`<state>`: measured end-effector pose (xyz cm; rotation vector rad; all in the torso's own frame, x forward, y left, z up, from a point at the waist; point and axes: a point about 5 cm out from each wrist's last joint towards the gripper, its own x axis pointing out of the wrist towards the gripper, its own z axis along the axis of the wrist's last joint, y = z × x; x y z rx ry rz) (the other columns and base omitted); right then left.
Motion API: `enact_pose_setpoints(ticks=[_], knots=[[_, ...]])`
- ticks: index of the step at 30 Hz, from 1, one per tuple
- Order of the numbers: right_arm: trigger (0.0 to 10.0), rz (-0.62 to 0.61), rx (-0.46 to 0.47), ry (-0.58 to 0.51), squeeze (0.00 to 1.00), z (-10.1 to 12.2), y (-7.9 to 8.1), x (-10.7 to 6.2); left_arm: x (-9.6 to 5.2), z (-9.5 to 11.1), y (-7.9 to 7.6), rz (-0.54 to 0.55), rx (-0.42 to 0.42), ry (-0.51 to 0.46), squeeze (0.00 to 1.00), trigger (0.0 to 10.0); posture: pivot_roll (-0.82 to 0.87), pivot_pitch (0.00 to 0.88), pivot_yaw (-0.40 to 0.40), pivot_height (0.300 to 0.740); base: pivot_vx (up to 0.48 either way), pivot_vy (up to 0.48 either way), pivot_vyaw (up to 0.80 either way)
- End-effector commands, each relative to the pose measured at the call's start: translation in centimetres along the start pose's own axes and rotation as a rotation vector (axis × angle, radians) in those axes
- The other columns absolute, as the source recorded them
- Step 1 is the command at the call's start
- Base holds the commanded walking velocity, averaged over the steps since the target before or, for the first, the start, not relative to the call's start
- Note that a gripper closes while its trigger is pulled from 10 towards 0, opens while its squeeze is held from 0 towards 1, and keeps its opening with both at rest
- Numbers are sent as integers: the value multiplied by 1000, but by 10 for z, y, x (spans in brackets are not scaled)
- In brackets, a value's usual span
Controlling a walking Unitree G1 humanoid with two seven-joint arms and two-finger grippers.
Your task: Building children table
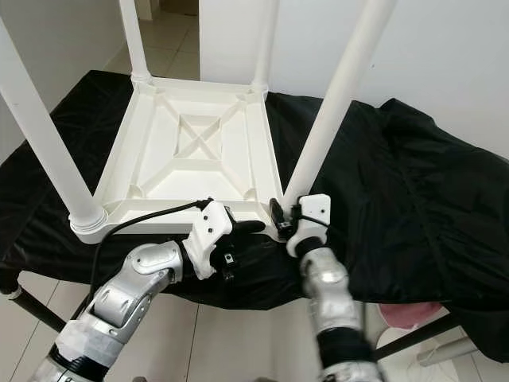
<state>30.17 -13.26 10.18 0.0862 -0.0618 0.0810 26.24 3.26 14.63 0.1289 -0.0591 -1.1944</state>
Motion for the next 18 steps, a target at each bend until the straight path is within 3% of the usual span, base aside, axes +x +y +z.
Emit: enact_pose_setpoints(ticks=[1,5,13,14,18], knots=[[10000,-81,-11,84,0,-17,-3,-8,4,2,1,-11,10,-7,0,10000,-24,0,-103,740,0,0,0],[10000,-85,35,79,0,-13,10,-7,5,3,4,-3,18,-7,0,10000,-27,0,-98,740,0,0,0],[10000,-99,28,67,0,-7,5,-5,3,3,9,40,2,-14,0,10000,-28,0,-100,740,0,0,0],[10000,-109,36,64,1000,-5,5,-6,0,3,12,55,4,-12,0,10000,-26,0,-101,740,0,0,0],[10000,-111,32,47,1000,-1,3,-5,-5,5,18,71,6,-13,0,10000,-26,0,-103,740,0,0,0]])
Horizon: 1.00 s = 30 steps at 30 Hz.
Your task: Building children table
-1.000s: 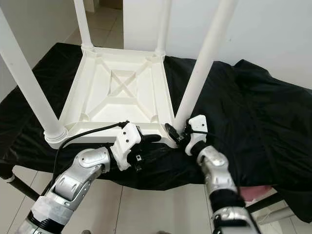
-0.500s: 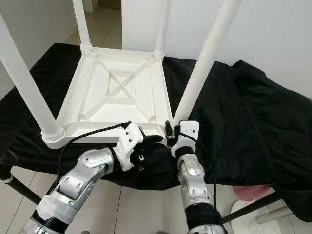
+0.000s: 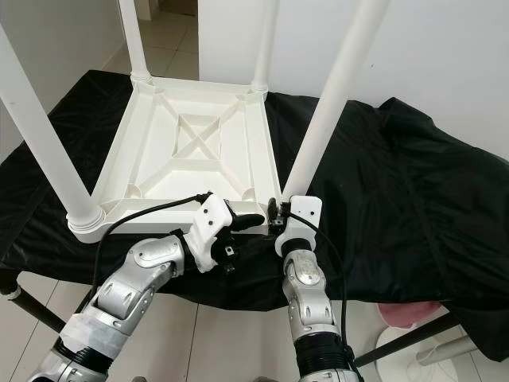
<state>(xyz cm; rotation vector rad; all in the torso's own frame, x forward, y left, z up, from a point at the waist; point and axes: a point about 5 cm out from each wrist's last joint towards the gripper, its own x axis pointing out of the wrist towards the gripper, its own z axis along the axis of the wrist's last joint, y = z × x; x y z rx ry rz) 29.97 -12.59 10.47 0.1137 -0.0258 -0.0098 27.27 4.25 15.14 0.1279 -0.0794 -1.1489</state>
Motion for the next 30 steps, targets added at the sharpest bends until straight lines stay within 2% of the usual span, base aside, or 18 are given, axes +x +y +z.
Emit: enact_pose_setpoints(ticks=[1,7,8,11,12,13,18,20,23,28,29,30], knots=[[10000,-18,6,16,1000,-3,-4,-3,1,2,5,25,-4,1,0,10000,-26,0,-103,740,0,0,0],[10000,15,-27,1,1000,0,-10,-2,0,3,6,23,-4,-1,0,10000,-27,0,-102,740,0,0,0],[10000,62,-35,-5,0,2,-14,-1,0,2,5,16,-2,0,0,10000,-29,0,-100,740,0,0,0],[10000,122,-49,-10,0,4,-16,-1,0,2,5,11,-1,2,0,10000,-31,0,-97,740,0,0,0],[10000,269,-60,-16,0,8,-21,1,1,1,3,0,12,13,0,10000,-29,0,-95,740,0,0,0],[10000,269,-60,-16,0,8,-21,1,1,1,3,0,12,13,0,10000,-29,0,-95,740,0,0,0],[10000,441,-118,-11,0,15,-31,8,4,1,0,-20,23,15,0,10000,-27,0,-92,740,0,0,0],[10000,441,-118,-11,0,15,-31,8,4,1,0,-20,23,15,0,10000,-27,0,-92,740,0,0,0],[10000,511,-196,11,0,18,-36,23,6,2,-1,-26,30,14,0,10000,-26,0,-91,740,0,0,0],[10000,538,-209,35,0,16,-35,29,7,3,-1,-28,32,12,0,10000,-23,0,-92,740,0,0,0],[7765,562,-215,49,0,14,-33,30,7,3,-1,-26,32,11,0,10000,-20,0,-93,740,0,0,0],[7765,562,-215,49,0,14,-33,30,7,3,-1,-26,32,11,0,10000,-20,0,-93,740,0,0,0]])
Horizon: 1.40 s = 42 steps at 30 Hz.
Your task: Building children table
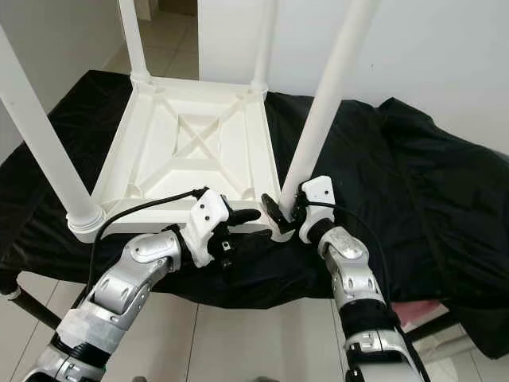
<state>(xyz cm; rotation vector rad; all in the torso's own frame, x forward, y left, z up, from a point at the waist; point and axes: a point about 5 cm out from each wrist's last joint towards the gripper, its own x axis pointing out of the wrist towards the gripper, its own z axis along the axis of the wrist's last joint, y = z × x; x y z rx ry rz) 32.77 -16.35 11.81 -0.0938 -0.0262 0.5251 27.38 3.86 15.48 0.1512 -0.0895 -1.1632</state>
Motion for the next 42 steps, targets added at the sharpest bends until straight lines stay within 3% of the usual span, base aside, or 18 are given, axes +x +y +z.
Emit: enact_pose_setpoints(ticks=[1,2,3,16,17,18,22,24,28,31,36,40,41,42], knots=[[7765,26,-11,21,0,-2,2,3,3,0,-1,-11,9,8,0,10000,-20,0,-93,740,0,0,0],[2784,43,-17,35,0,-4,3,5,3,0,0,-7,11,7,0,10000,-14,0,-98,740,0,0,0],[0,54,-30,59,0,-7,2,5,3,0,0,-1,13,7,0,10000,-12,0,-100,740,0,0,0],[0,35,-26,76,0,-15,-4,-2,1,1,1,19,12,6,0,10000,-9,0,-102,740,0,0,0],[3922,19,-15,66,0,-14,-4,-4,1,1,1,19,12,7,0,10000,-10,0,-101,740,0,0,0],[10000,-8,-7,66,0,-14,-5,-5,1,0,1,19,12,9,0,10000,-11,0,-101,740,0,0,0],[10000,-71,2,79,0,-15,-7,-7,1,0,1,19,12,10,0,10000,-11,0,-100,740,0,0,0],[10000,-186,51,99,0,-19,-8,-8,1,0,0,18,10,10,0,10000,-15,0,-100,740,0,0,0],[10000,-229,68,101,0,-20,-7,-9,1,0,0,18,9,10,0,10000,-16,0,-99,740,0,0,0],[10000,-338,118,91,0,-21,0,-9,1,0,0,16,8,10,0,10000,-20,0,-97,740,0,0,0],[10000,-668,167,123,0,-27,20,-18,0,0,0,17,8,11,0,10000,-23,0,-97,740,0,0,0],[10000,-722,168,138,0,-28,23,-20,0,0,0,16,9,11,0,10000,-23,0,-97,740,0,0,0],[10000,-753,190,171,0,-32,34,-16,1,0,0,14,7,9,0,10000,-25,0,-95,740,0,0,0],[10000,-753,190,171,0,-32,34,-16,1,0,0,14,7,9,0,10000,-25,0,-95,740,0,0,0]])
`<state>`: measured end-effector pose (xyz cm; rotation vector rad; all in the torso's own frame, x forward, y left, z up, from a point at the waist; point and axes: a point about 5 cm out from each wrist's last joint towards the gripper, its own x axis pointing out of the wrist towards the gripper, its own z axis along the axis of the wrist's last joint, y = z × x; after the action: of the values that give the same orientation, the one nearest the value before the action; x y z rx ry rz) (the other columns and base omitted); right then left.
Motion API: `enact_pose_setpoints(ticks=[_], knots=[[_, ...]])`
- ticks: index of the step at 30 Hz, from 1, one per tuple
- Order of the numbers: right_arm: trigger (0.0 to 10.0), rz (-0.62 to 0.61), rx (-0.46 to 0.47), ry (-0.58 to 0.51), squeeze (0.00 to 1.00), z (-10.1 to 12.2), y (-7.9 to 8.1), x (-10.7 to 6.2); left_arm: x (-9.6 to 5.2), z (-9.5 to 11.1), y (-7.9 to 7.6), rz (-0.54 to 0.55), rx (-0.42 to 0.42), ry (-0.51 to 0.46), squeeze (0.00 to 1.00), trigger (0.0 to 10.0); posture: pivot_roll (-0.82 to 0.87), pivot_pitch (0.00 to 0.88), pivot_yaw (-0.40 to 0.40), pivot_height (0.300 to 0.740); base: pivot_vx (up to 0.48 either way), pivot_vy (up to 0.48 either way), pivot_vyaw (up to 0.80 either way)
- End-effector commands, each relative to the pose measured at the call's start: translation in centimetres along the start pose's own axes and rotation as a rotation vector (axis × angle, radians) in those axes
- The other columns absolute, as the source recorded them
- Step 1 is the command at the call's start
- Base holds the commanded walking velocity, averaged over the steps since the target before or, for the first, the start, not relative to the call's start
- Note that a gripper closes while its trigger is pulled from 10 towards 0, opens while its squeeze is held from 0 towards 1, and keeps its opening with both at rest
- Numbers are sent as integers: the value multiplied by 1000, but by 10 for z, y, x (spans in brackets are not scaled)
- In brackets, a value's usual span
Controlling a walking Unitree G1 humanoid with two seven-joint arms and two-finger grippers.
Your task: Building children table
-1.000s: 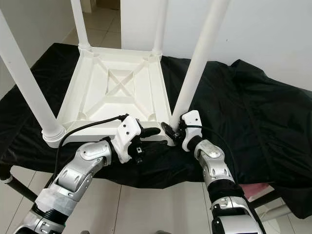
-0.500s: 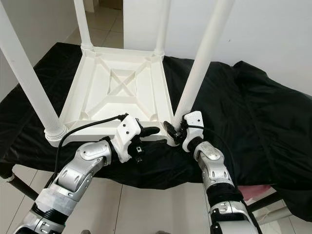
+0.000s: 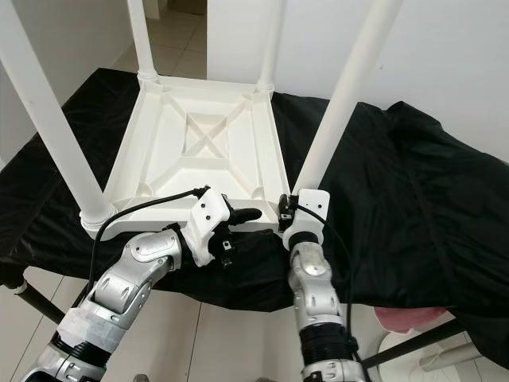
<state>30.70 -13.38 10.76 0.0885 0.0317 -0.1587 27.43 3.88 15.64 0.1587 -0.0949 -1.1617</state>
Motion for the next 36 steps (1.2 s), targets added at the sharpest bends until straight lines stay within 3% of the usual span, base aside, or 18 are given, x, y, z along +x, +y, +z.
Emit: enact_pose_setpoints(ticks=[1,10,11,12,13,23,24,31,33,36], knots=[[10000,-86,-31,117,0,-22,-14,-5,2,-1,-2,11,-3,8,0,10000,-26,0,-95,740,0,0,0],[10000,-116,-25,126,0,-19,-13,-5,3,-1,-2,10,-1,6,0,10000,-19,0,-99,740,0,0,0],[10000,-116,-22,123,67,-18,-12,-6,2,-1,-2,11,-1,6,0,10000,-19,0,-99,740,0,0,0],[10000,-116,-20,122,67,-17,-11,-6,2,-1,-2,11,-1,6,0,10000,-19,0,-99,740,0,0,0],[10000,-104,-18,113,1000,-16,-11,-6,2,-1,-2,11,0,6,0,10000,-18,0,-101,740,0,0,0],[10000,-51,-31,88,1000,-12,-15,-3,3,-1,-2,11,1,4,0,10000,-15,0,-106,740,0,0,0],[10000,-20,-32,81,0,-12,-18,-3,3,-1,-3,12,0,4,0,10000,-14,0,-108,740,0,0,0],[10000,157,-74,20,0,-9,-30,0,3,-1,-3,11,1,4,0,10000,-14,0,-104,740,0,0,0],[10000,157,-74,20,0,-9,-30,0,3,-1,-3,11,1,4,0,10000,-14,0,-104,740,0,0,0],[10000,320,-109,-32,0,2,-38,12,4,-1,-3,3,4,5,0,10000,-17,0,-97,740,0,0,0]])
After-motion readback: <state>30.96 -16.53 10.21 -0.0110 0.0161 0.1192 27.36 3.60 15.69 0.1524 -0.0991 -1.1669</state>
